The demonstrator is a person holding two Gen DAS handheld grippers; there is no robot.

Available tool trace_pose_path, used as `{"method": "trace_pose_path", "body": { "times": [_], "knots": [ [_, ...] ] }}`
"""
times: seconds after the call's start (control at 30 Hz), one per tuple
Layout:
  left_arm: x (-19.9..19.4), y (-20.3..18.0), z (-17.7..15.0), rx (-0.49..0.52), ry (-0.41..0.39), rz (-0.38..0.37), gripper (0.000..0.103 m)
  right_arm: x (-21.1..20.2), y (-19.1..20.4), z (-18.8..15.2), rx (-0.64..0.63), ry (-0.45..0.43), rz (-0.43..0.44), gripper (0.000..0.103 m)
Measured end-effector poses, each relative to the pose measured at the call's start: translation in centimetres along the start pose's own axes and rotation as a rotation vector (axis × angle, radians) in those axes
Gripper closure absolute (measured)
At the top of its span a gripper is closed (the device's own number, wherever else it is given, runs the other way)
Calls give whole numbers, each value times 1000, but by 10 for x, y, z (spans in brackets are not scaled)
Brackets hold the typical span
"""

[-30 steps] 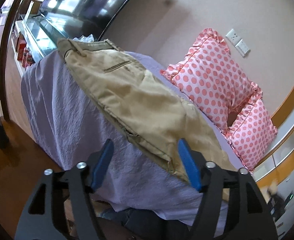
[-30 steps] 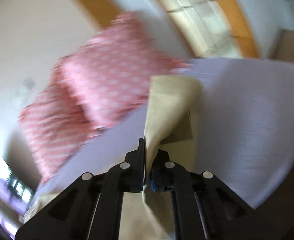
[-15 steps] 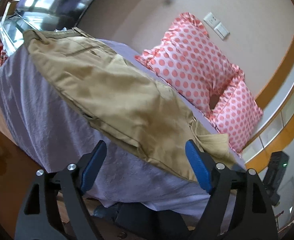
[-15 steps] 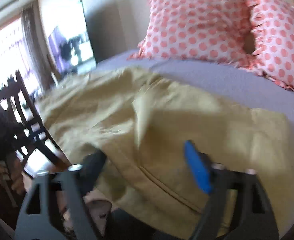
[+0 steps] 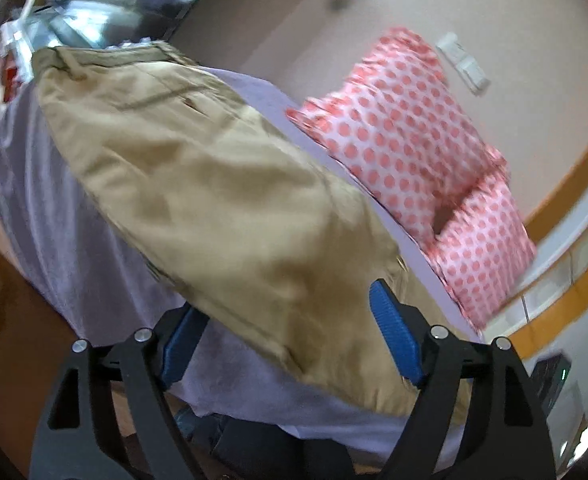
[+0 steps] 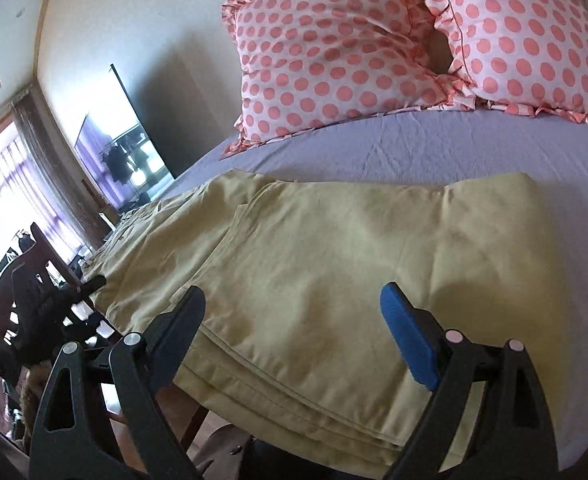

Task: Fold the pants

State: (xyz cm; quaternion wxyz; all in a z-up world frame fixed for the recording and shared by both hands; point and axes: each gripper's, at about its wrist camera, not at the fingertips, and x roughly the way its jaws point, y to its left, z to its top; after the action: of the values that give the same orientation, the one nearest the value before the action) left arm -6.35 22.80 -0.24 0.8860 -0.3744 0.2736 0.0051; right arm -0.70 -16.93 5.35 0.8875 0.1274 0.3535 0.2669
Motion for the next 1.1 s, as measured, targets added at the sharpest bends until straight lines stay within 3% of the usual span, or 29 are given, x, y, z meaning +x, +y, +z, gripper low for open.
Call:
{"method": "trace_pose_path", "body": {
  "times": [0.17, 0.27, 0.4, 0.57, 0.67, 0.73, 0.77, 0.8, 0.83, 0.9, 1.0, 1.1],
  "knots": [
    [-4, 14, 13, -110, 41, -50, 19, 3, -2, -2, 10, 6, 0, 12],
    [-17, 18, 21, -97, -37, 2, 23, 4, -4, -3, 12, 10, 1, 12],
    [-14, 28, 39, -99, -52, 5, 23, 5, -6, -5, 19, 10, 6, 12],
    [-13, 44, 68, -139, -75, 60, 23, 3, -8, -5, 23, -1, 8, 12],
    [-15, 67, 88, -215, -114, 84, 28, 1, -13, -4, 38, -15, 13, 12],
    [-14, 74, 97, -243, -124, 125, 49, 0, -15, -4, 44, -23, 16, 12],
    [-12, 72, 100, -231, -117, 150, 58, -1, -16, -5, 45, -26, 17, 12],
    [-9, 66, 102, -201, -111, 200, 80, -2, -17, -5, 46, -32, 17, 12],
    [-7, 51, 104, -117, -109, 300, 90, -3, -18, -5, 49, -41, 14, 12],
    [-9, 25, 107, -18, -126, 329, 93, -10, -22, -5, 57, -72, 11, 12],
    [-11, -30, 111, 142, -145, 300, 95, -23, -33, -2, 83, -129, -7, 12],
    [-6, -112, 98, 341, -144, 203, 95, -46, -53, 1, 139, -202, -50, 12]
  ]
}}
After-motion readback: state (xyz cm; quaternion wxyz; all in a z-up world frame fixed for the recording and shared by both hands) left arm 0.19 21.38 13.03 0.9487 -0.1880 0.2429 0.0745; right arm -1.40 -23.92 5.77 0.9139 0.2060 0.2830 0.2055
